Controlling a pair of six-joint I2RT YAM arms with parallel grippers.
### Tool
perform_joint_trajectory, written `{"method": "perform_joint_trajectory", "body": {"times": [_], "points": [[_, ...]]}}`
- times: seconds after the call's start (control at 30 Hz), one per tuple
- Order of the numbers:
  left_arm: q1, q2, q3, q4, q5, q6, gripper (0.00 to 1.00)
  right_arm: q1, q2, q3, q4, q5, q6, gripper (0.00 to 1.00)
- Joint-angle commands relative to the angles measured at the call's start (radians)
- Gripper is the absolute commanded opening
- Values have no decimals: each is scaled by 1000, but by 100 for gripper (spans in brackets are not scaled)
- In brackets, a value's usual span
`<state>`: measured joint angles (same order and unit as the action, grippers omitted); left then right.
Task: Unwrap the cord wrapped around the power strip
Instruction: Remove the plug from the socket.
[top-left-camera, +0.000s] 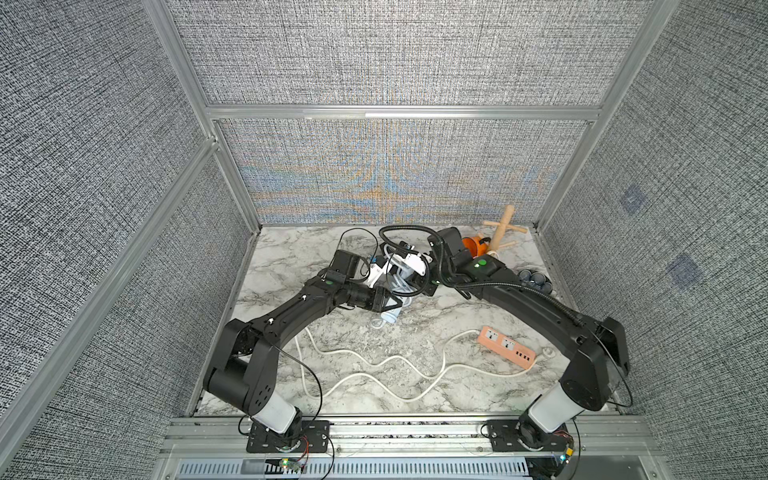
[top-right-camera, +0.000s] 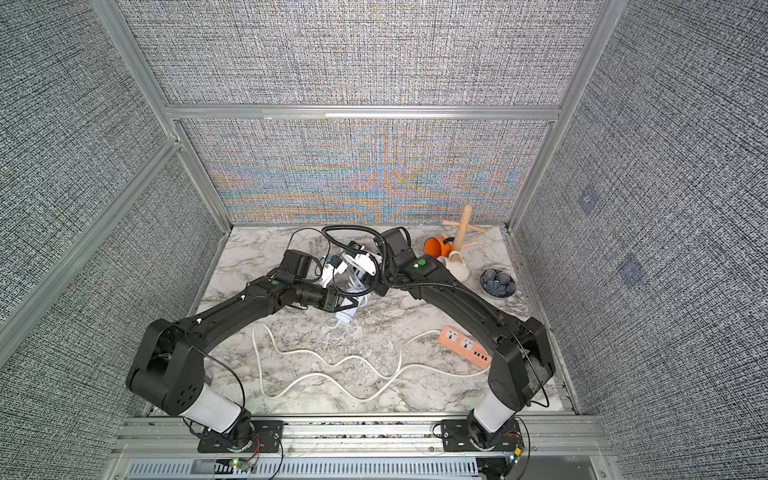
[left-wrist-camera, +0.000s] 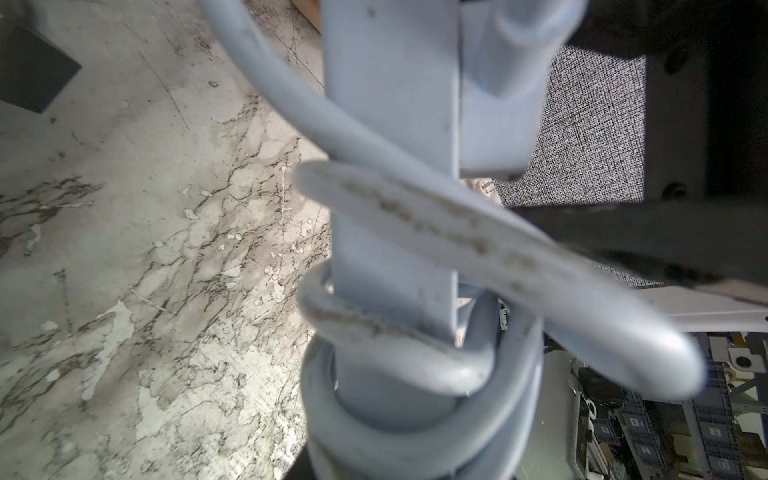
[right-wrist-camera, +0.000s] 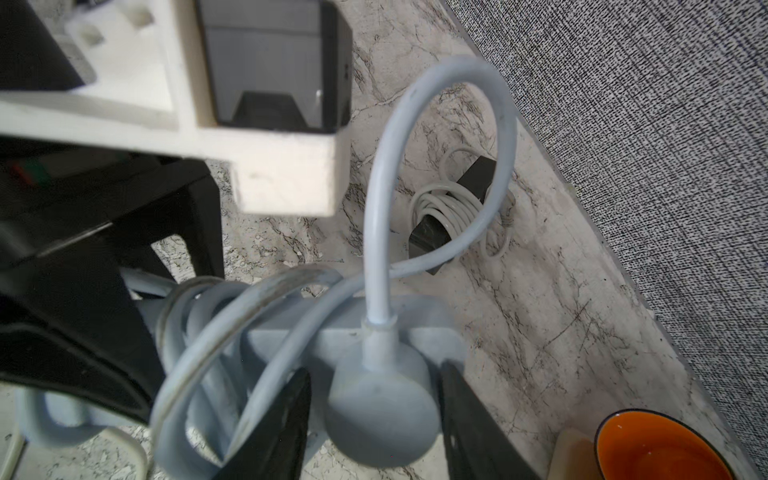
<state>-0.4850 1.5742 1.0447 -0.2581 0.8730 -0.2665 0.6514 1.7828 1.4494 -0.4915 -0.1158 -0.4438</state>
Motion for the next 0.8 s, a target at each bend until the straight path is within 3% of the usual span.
{"method": "perform_joint_trajectory", "body": {"times": [0.0, 0.17, 0.57, 0.77], "points": [[-4, -4, 7, 72, 75, 46, 0, 2, 19, 19, 8, -40, -21, 46], [-3, -16, 7, 68, 37, 39, 0, 1, 30, 19, -44, -44, -18, 43], [0, -16, 3, 91, 36, 22, 0, 0, 22, -23, -58, -27, -5, 50], [0, -21, 6, 79, 32, 27, 0, 3, 36, 2, -41, -27, 13, 39]]}}
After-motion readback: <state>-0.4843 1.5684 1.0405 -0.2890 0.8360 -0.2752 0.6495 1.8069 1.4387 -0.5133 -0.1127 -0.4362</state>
